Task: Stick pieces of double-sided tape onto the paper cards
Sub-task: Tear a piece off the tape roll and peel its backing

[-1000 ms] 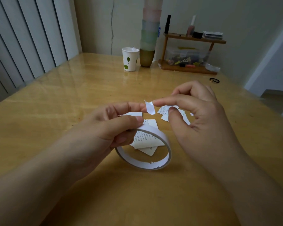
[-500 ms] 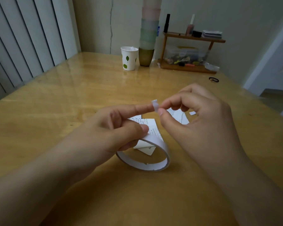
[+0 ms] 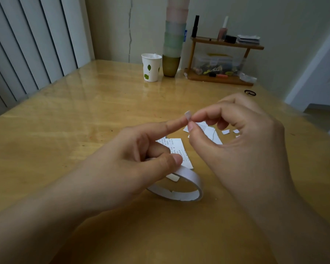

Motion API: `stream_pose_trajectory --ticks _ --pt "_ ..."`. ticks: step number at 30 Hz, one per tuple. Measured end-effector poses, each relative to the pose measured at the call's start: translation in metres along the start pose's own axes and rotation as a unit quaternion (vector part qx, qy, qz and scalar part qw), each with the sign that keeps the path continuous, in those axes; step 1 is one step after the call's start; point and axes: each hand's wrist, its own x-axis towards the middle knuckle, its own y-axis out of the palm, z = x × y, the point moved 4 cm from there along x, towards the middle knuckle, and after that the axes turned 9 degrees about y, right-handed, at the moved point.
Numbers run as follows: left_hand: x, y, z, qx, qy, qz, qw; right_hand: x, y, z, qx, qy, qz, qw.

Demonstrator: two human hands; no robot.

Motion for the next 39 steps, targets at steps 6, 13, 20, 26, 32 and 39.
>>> stream_pose_trajectory --ticks 6,13,20,26,32,39 --pt "0.0002 0.0013 -0.0012 0.011 0.004 0.001 1.000 0.0003 -0.0014 0.0008 0.011 0.007 0.006 1.000" --pt "-0.0008 0.0021 -0.0014 0.023 0.007 0.007 1.000 0.0001 -0.0018 0.0021 0.005 -0.002 0.001 1.000" --pt "-0.0004 0.0027 -0.0018 0.032 0.008 0.006 0.999 -0.0002 -0.0025 0.0034 -0.019 -0.019 -0.010 1.000" --pt "-0.0008 0.0023 -0.0027 0.027 0.002 0.009 1.000 0.0017 -0.0025 0.0001 0.018 0.010 0.015 1.000" --pt "-0.0010 0.0009 -0.0019 0.045 0.000 -0.007 0.999 0.0007 -0.0017 0.0014 0.011 0.005 0.014 1.000" --pt "-0.0010 0.0037 -0.0050 0.064 0.013 0.001 0.998 -0.0010 -0.0038 0.0044 -0.017 -0.022 -0.022 0.999"
